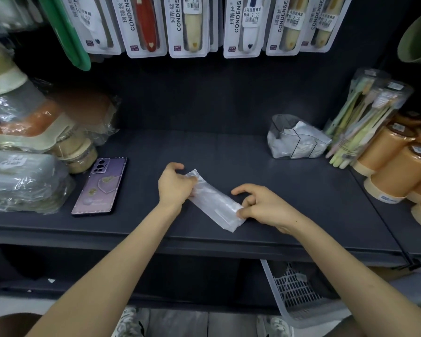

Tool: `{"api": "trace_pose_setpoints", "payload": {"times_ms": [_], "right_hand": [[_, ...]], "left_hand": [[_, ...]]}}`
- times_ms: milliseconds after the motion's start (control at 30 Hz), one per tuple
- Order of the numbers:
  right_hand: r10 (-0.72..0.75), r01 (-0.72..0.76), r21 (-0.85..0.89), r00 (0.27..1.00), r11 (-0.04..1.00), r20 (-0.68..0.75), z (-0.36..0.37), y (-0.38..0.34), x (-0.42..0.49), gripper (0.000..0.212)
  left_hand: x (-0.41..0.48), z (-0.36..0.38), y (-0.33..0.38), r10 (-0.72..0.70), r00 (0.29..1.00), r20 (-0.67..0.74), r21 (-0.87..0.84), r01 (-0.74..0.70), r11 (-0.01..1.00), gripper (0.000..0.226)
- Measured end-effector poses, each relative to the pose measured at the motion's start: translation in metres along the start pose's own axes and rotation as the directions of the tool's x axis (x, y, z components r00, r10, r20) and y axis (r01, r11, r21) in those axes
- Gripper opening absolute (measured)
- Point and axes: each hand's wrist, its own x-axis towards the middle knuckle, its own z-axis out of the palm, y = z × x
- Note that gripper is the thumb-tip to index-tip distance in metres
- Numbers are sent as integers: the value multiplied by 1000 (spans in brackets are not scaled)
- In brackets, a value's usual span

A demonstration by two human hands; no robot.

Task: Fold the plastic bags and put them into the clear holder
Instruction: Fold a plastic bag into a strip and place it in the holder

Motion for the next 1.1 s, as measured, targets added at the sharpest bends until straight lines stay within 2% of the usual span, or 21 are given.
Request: {"api": "trace_pose_setpoints", "payload": {"times_ms": [67, 133, 233, 267, 300, 333, 367, 400, 433, 467, 500, 567, 733, 800, 867, 900, 933, 967, 1000, 1033, 1100], "right_hand": [[-7, 7, -40, 1000, 999, -3, -1, 2, 0, 52], [-9, 9, -67, 1000, 998, 3, -3, 3, 0, 54], [-4, 8, -98, 999, 995, 32, -8, 4, 0, 57], [-5, 9, -108, 999, 994, 44, -10, 5, 0, 58], [-6, 13, -117, 998, 993, 57, -12, 5, 0, 58], [-8, 17, -128, 998, 992, 70, -14, 6, 0, 58], [-10, 21, -137, 997, 990, 79, -15, 6, 0, 58], [-10, 22, -140, 996, 990, 86, -16, 6, 0, 58], [-12, 25, -141, 996, 990, 93, -17, 7, 0, 59], [-13, 27, -142, 995, 989, 98, -17, 8, 1, 59], [-15, 30, -145, 995, 989, 101, -18, 9, 2, 59], [-25, 39, -143, 995, 989, 101, -19, 10, 2, 59], [-21, 30, -127, 997, 992, 68, -20, 12, -8, 52], [-83, 57, -204, 989, 977, -121, -18, 17, -14, 46], [-261, 88, -416, 887, 905, -380, -4, 18, -19, 39], [-383, 117, -524, 815, 844, -434, 8, 17, -20, 37], [-485, 147, -615, 762, 775, -429, 22, 15, -20, 39], [-535, 172, -679, 759, 713, -371, 36, 15, -19, 45], [-544, 189, -727, 788, 660, -289, 50, 16, -18, 55], [-487, 196, -743, 851, 640, -196, 60, 18, -19, 65], [-384, 179, -741, 916, 647, -114, 65, 31, -24, 85]], "left_hand": [[-3, -1, -1, 80, 997, 2, 114, -79, 990, 45], [-3, -4, -1, 85, 996, 7, 138, -86, 987, 44], [-1, -15, 2, -39, 999, -12, -17, 38, 999, 44], [-2, -18, 2, -31, 999, -34, -19, 30, 999, 41], [-4, -20, 1, 44, 997, -69, 60, -40, 997, 35], [-8, -22, -3, 203, 974, -103, 198, -180, 963, 30], [-13, -23, -7, 415, 906, -87, 343, -364, 866, 27], [-17, -23, -13, 598, 801, 14, 458, -537, 708, 29], [-23, -20, -19, 711, 684, 159, 506, -676, 537, 33], [-28, -18, -25, 738, 600, 309, 498, -763, 412, 39], [-35, -15, -28, 690, 574, 441, 478, -801, 361, 48], [-47, -10, -31, 550, 607, 573, 472, -794, 385, 65], [-47, -1, -39, 408, 662, 629, 612, -745, 264, 82], [-49, -2, -38, 398, 671, 625, 629, -735, 252, 83], [-49, -2, -38, 403, 672, 622, 635, -733, 244, 89], [-49, -1, -39, 403, 671, 623, 636, -734, 238, 96], [-49, -1, -40, 397, 669, 628, 633, -737, 239, 103], [-49, -1, -40, 397, 667, 631, 625, -740, 250, 107], [-48, 0, -40, 397, 666, 631, 619, -741, 260, 110], [-48, -1, -41, 395, 667, 631, 619, -740, 261, 110], [-46, -2, -41, 394, 673, 626, 624, -735, 263, 104]]}}
